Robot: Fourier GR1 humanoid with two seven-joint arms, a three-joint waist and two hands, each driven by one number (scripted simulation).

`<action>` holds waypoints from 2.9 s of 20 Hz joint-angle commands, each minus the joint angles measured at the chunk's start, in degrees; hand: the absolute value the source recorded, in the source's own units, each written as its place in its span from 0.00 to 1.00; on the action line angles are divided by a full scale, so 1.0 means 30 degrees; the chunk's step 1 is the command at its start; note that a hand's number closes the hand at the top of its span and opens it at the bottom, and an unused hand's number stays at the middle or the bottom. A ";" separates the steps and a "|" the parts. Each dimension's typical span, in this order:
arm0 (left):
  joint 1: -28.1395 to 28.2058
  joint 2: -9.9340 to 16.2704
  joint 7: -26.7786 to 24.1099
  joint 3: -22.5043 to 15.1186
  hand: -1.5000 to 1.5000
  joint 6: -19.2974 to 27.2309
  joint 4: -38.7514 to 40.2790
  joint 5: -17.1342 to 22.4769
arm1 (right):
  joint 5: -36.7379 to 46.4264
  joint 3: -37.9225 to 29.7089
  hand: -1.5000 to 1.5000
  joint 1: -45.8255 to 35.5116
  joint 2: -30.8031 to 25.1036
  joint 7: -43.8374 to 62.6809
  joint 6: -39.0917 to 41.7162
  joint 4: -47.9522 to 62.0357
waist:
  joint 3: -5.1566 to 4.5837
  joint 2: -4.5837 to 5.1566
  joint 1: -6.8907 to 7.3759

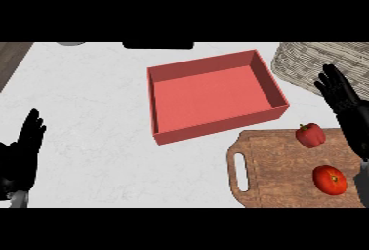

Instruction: Pick the tomato from the cutting board and place it in the cardboard box

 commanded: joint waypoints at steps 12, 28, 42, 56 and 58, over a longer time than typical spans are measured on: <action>-0.0494 -0.0624 -0.1201 -0.2329 0.50 -0.1382 -0.0313 -0.2484 | 0.2349 -0.4405 0.00 0.2411 0.3032 -0.4700 -0.6677 0.1283 | 0.0006 -0.0184 -0.0672; -0.1159 -0.1185 -0.0235 -0.2332 0.50 -0.1538 -0.0327 -0.3454 | 0.6665 -0.2310 0.00 0.6954 -0.8117 -0.0208 0.3607 -0.1025 | -0.0088 -0.0166 -0.0536; -0.0974 -0.2096 0.0123 -0.1238 0.50 -0.2544 -0.0538 -0.4337 | 0.8698 0.0147 0.00 0.7733 -0.5746 0.6650 0.6281 -0.5228 | -0.0018 -0.0197 -0.0487; -0.1310 -0.3606 -0.1190 0.1149 0.50 -0.4747 0.1074 -0.5499 | 1.2334 -0.0183 0.00 0.6335 -0.2808 0.6700 0.8014 -0.3612 | -0.0020 -0.0173 -0.0419; -0.1671 -0.4802 0.0556 -0.0538 0.50 -0.3144 0.0390 -0.7107 | 1.3796 0.1046 0.00 0.5943 -0.2039 0.6293 0.6748 -0.2460 | -0.0013 -0.0164 -0.0401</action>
